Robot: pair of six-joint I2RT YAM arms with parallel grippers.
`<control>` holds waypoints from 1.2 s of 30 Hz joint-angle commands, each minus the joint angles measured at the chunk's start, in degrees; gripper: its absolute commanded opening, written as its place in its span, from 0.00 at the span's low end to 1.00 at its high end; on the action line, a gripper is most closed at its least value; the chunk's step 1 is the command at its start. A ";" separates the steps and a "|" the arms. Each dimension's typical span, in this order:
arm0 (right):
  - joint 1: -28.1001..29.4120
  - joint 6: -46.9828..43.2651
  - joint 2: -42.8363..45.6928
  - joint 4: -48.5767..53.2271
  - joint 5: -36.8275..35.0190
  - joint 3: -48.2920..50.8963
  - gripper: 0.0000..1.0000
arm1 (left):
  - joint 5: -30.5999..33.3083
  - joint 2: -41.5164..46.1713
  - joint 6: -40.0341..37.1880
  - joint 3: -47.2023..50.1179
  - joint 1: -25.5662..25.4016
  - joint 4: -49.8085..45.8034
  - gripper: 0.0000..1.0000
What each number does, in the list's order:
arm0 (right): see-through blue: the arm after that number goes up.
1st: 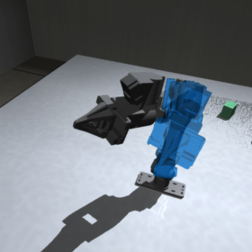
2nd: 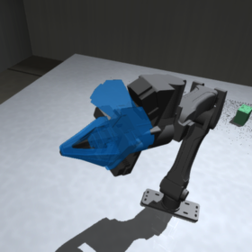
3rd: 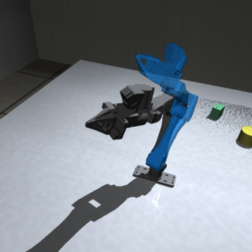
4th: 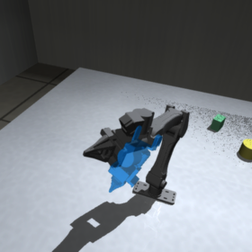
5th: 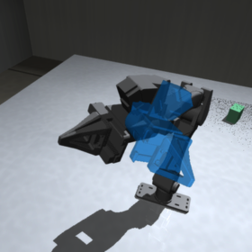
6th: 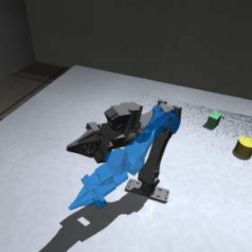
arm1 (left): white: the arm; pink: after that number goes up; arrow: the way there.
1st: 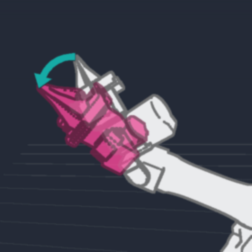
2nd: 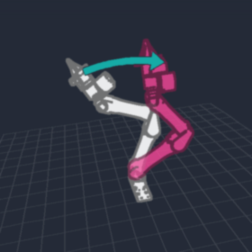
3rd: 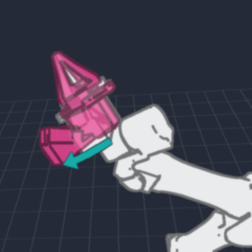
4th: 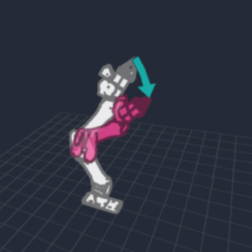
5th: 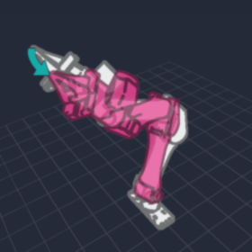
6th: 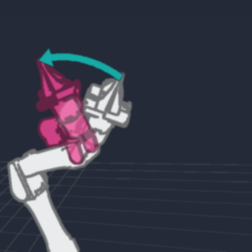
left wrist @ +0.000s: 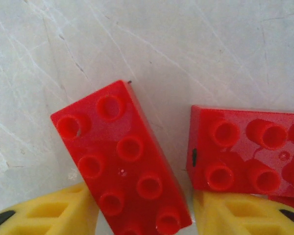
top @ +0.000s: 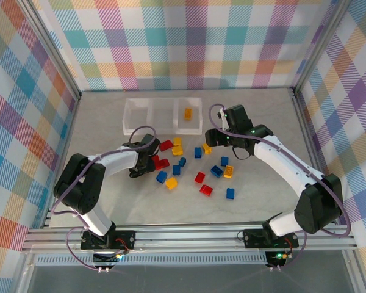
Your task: Sort the legos into containers by color
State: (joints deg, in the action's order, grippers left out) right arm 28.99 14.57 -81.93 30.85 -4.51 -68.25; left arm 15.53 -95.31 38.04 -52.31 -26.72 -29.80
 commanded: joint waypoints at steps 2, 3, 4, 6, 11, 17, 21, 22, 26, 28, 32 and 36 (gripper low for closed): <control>0.17 0.81 1.52 -0.76 -0.71 0.44 0.81 | 1.98 -1.17 -0.69 1.87 1.32 -2.62 0.43; 0.19 0.81 1.64 -0.66 -0.88 0.57 0.81 | 2.21 -1.11 -0.69 1.88 1.37 -2.79 0.41; 0.19 0.71 1.83 -0.65 -1.02 0.70 0.81 | 2.22 -0.90 -0.75 1.96 1.34 -2.97 0.39; 0.18 0.63 2.24 -0.40 -1.50 0.88 0.81 | 2.53 -0.13 -0.84 2.06 1.34 -3.52 0.35; 0.14 0.44 3.00 -0.26 -2.08 1.44 0.81 | 3.49 1.81 -1.13 1.92 1.33 -5.60 0.29; 0.16 0.44 3.31 0.03 -2.08 1.62 0.81 | 5.32 4.95 -1.73 0.68 1.35 -10.01 0.27; 0.19 0.55 3.71 -0.29 -2.00 2.06 0.81 | 6.08 7.99 -3.71 -2.50 1.34 -13.20 0.27; 0.19 0.62 3.84 -0.34 -1.99 2.23 0.81 | 6.04 8.33 -4.41 -3.89 1.32 -14.08 0.27; 0.18 1.03 4.06 -0.64 -1.56 2.68 0.81 | 5.62 8.52 -8.05 -11.13 1.54 -16.69 0.27; 0.18 1.20 4.23 -0.87 -1.22 3.07 0.81 | 5.44 7.59 -9.89 -14.69 2.10 -17.20 0.27; 0.19 2.02 4.98 -1.44 -0.52 4.38 0.81 | 3.35 4.15 -13.87 -21.66 4.49 -15.88 0.25; 0.27 3.17 6.36 -1.47 -0.08 5.89 0.81 | -2.08 -0.19 -19.76 -27.38 7.65 -10.92 0.24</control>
State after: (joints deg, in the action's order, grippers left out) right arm 29.02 16.03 -77.69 30.35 -5.52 -63.55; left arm 17.61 -92.38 24.38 -76.93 -21.15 -42.70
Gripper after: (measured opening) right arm 0.809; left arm 0.319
